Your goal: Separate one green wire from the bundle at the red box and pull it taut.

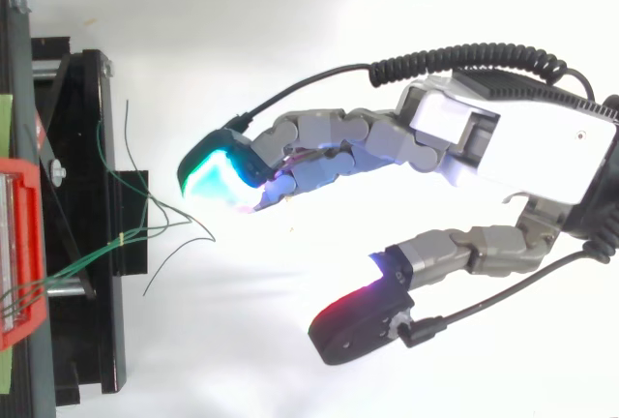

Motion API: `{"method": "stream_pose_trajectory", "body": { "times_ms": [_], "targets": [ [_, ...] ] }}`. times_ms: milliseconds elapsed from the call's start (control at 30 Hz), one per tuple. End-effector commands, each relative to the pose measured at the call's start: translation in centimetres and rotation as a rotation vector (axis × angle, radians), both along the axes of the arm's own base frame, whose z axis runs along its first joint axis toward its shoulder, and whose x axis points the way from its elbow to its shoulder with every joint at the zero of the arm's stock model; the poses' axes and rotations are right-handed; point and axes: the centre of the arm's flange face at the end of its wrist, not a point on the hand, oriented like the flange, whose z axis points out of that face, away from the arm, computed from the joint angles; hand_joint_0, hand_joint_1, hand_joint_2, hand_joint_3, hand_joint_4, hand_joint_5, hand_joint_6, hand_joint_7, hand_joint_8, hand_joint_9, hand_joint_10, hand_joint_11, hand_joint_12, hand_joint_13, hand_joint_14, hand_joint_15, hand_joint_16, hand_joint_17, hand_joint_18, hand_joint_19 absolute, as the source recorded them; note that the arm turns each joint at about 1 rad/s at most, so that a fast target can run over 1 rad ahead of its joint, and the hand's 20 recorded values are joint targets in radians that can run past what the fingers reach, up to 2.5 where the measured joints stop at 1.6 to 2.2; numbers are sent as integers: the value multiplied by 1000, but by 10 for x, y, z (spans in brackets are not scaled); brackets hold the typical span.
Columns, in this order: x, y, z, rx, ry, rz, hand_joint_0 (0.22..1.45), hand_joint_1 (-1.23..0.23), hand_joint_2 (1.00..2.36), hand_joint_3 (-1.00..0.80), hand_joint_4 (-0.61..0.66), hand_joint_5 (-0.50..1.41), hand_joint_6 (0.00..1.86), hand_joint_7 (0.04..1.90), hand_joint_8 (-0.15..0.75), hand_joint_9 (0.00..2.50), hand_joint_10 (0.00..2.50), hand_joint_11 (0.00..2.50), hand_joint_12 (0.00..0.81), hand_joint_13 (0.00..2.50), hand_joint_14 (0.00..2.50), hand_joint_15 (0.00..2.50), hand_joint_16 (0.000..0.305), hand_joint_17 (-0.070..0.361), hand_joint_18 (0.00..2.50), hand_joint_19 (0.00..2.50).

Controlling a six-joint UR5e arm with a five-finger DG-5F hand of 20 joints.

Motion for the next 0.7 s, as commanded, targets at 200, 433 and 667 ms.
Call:
{"method": "stream_pose_trajectory", "body": {
  "times_ms": [200, 433, 667],
  "targets": [
    [5, 0, -12, 2, 12, -1, 559, -515, 1007, -430, 260, -175, 502, 719, 301, 671, 5, 101, 387, 663, 8, 226, 55, 124, 527, 235],
    [13, -1, -17, 24, 3, 4, 560, -513, 1006, -430, 257, -175, 502, 718, 299, 674, 4, 108, 389, 666, 8, 233, 56, 126, 535, 245],
    [14, -4, -22, 24, 7, 1, 559, -513, 1007, -429, 260, -175, 502, 723, 300, 673, 4, 114, 390, 674, 9, 241, 56, 127, 539, 251]
  ]
}}
